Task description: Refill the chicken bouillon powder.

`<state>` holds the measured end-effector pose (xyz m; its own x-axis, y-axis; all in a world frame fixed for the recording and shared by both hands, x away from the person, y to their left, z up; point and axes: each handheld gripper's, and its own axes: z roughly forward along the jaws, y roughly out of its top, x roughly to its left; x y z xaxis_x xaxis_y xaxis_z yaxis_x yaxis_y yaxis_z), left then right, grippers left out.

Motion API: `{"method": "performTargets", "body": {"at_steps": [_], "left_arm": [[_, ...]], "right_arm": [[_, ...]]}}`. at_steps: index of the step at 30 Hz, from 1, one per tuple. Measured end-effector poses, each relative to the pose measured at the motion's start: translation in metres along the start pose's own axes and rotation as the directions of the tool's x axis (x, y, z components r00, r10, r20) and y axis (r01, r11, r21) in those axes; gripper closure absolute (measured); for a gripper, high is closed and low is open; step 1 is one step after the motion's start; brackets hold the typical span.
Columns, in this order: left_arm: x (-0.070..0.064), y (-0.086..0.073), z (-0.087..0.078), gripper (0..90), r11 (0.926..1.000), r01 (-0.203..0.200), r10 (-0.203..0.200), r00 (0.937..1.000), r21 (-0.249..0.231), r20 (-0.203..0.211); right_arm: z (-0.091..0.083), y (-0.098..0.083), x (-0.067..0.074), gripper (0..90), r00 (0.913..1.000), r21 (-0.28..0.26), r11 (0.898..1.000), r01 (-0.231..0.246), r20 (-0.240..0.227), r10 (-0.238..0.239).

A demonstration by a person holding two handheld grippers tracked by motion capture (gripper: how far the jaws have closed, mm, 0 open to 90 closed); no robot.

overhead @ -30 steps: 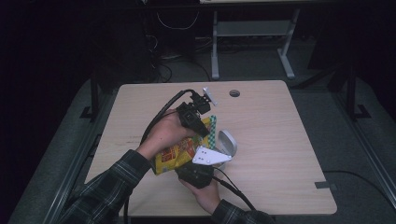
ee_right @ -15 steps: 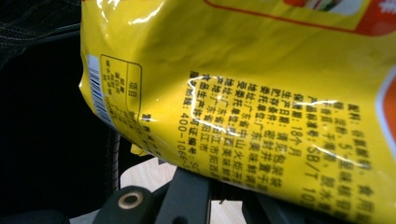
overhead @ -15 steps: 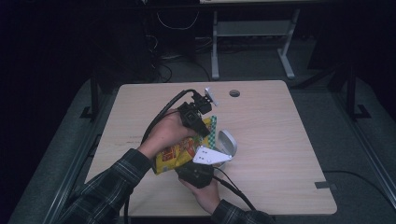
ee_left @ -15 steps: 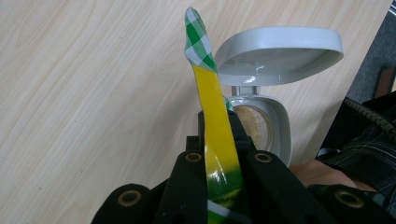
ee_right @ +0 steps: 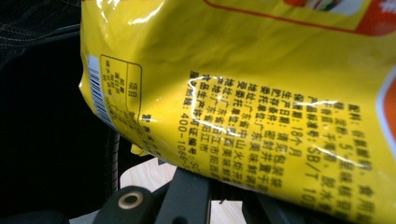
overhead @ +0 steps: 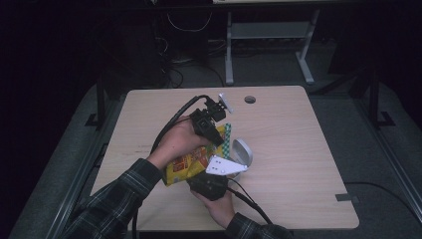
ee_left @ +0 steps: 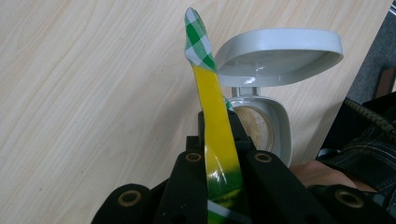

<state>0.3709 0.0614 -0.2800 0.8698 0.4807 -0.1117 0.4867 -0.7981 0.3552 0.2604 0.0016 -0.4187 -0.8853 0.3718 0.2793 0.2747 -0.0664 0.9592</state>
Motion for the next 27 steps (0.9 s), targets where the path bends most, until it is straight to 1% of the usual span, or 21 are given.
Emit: {"method": "performTargets", "body": {"at_steps": [27], "left_arm": [[-0.0005,0.0009,-0.0005,89.8,1.0,-0.004,0.004,1.0,0.002,-0.002]], "right_arm": [[-0.0002,0.0009,-0.0002,89.9,1.0,-0.005,1.0,0.002,-0.002,-0.002]]}}
